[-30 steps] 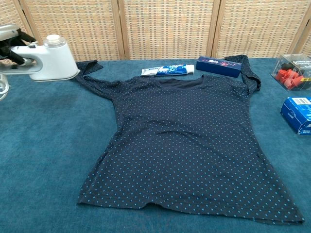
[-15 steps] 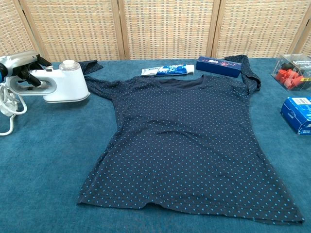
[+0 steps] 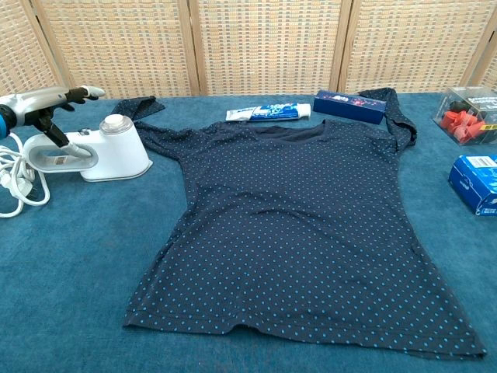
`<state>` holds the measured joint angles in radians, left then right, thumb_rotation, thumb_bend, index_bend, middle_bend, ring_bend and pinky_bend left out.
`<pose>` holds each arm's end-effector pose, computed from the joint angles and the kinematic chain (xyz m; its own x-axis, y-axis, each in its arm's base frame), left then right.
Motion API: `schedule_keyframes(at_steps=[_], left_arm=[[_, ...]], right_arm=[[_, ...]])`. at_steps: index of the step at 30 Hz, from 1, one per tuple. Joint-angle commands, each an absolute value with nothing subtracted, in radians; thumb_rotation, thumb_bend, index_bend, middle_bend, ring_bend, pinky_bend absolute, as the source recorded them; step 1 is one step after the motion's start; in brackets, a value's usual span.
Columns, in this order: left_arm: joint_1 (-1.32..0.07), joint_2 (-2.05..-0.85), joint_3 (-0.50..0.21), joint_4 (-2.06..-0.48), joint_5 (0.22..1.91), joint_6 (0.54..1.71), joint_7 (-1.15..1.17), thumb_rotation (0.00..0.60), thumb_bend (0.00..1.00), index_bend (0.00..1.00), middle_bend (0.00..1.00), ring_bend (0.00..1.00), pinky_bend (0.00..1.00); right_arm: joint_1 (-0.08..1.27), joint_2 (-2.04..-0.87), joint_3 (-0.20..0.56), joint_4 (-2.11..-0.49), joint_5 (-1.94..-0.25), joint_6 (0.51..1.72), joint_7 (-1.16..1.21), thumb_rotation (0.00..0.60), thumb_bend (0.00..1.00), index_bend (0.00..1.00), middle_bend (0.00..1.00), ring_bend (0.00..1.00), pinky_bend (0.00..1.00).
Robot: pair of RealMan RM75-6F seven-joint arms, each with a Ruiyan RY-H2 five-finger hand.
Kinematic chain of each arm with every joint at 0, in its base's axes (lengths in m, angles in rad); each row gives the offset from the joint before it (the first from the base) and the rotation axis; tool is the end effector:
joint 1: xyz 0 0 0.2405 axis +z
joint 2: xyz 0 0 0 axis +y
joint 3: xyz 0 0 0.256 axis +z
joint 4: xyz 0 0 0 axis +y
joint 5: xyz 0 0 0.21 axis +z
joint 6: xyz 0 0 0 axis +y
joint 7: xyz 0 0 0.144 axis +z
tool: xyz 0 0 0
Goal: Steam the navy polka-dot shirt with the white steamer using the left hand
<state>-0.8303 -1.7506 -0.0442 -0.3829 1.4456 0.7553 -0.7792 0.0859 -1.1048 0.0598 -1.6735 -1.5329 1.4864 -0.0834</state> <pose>-0.2789 0.4571 0.0415 0.2872 0.2586 0.9223 0.9561 -0.1356 -0.2597 -0.2941 -0.1823 0.1578 0.4300 0.0095 0.9028 -0.9016 -0.0480 0.4299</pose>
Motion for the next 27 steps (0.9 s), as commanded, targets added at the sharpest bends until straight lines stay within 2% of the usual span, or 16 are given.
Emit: schedule_keyframes(at_steps=[1, 4, 10, 15, 20, 24, 27], left_arm=[[-0.8, -1.696, -0.046, -0.453, 1.452, 0.813, -0.797, 0.6, 0.0, 0.0, 0.0, 0.0, 0.01], [-0.765, -1.637, -0.05, -0.534, 1.454, 0.88, -0.802, 0.6, 0.0, 0.0, 0.0, 0.0, 0.0], [-0.67, -1.457, -0.049, -0.801, 1.45, 1.019, -0.711, 0.6, 0.0, 0.0, 0.0, 0.0, 0.0], [-0.537, -1.276, -0.054, -1.136, 1.398, 1.178, -0.458, 0.6, 0.0, 0.0, 0.0, 0.0, 0.0], [-0.411, -1.159, -0.038, -1.406, 1.357, 1.348, -0.178, 0.6, 0.0, 0.0, 0.0, 0.0, 0.0], [-0.323, -1.102, -0.013, -1.578, 1.345, 1.459, -0.017, 0.6, 0.0, 0.0, 0.0, 0.0, 0.0], [-0.269, -1.088, 0.004, -1.643, 1.364, 1.537, 0.045, 0.6, 0.0, 0.0, 0.0, 0.0, 0.0]], right_arm=[[0.084, -1.102, 0.057, -1.677, -1.541, 1.492, -0.081, 0.6, 0.0, 0.09, 0.0, 0.0, 0.0], [0.081, -1.1, 0.052, -1.682, -1.553, 1.499, -0.08, 0.6, 0.0, 0.09, 0.0, 0.0, 0.0], [0.074, -1.093, 0.046, -1.692, -1.575, 1.518, -0.076, 0.6, 0.0, 0.09, 0.0, 0.0, 0.0], [0.071, -1.093, 0.045, -1.69, -1.581, 1.524, -0.074, 0.6, 0.0, 0.09, 0.0, 0.0, 0.0], [0.069, -1.091, 0.043, -1.69, -1.587, 1.529, -0.062, 0.6, 0.0, 0.09, 0.0, 0.0, 0.0], [0.066, -1.085, 0.043, -1.691, -1.593, 1.537, -0.044, 0.6, 0.0, 0.09, 0.0, 0.0, 0.0], [0.064, -1.08, 0.041, -1.69, -1.598, 1.541, -0.035, 0.6, 0.0, 0.09, 0.0, 0.0, 0.0]])
